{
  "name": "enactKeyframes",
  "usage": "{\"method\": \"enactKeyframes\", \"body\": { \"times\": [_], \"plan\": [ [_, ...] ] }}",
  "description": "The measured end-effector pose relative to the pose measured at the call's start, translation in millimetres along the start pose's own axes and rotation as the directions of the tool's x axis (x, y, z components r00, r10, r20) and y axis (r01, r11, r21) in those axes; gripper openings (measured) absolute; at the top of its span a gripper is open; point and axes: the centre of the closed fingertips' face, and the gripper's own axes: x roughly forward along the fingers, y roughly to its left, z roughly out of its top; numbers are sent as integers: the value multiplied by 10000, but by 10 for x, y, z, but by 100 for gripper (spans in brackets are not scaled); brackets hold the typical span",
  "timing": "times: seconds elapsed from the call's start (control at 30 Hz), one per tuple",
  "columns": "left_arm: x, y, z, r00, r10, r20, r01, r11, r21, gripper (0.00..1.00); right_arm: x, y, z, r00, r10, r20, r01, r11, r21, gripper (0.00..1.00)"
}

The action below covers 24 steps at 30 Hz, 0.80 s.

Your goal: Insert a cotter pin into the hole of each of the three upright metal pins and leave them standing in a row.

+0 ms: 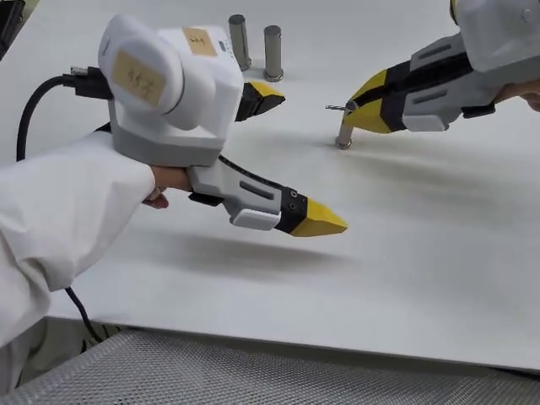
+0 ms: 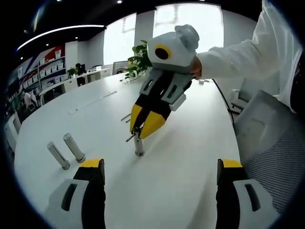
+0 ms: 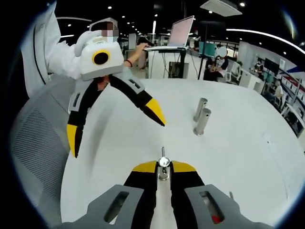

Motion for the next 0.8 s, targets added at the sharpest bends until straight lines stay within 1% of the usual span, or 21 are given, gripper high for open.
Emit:
{"method": "enactKeyframes", "body": {
  "times": [0.07, 0.17, 0.27, 0.47, 0.57, 0.8],
  "plan": [
    [0, -3, -7, 10000, -5, -39, 5, 10000, 13, 97, -11, 6, 13, 10000, 97, 18, -97, 10000, 19, 4],
    [-5, 3, -12, 9999, 56, -85, -55, 9999, 93, 96, -15, -32, 6, 9998, 202, -7, -202, 9998, -19, 4],
    [-8, 0, -6, 10000, 46, -44, -46, 10000, -9, 96, -6, -90, 6, 9997, 228, -79, -229, 9996, -188, 4],
    [-13, 1, -8, 10000, 75, -62, -75, 10000, -20, 96, -3, -117, 21, 9990, 430, -155, -434, 9987, -282, 4],
    [-21, 9, 0, 9999, 107, -24, -107, 9999, -74, 96, 3, -131, 16, 9989, 430, -197, -440, 9974, -562, 4],
    [-34, 12, 25, 9999, 148, 72, -147, 9998, -166, 96, 11, -127, 39, 9989, 415, -209, -426, 9975, -563, 4]
  ]
}}
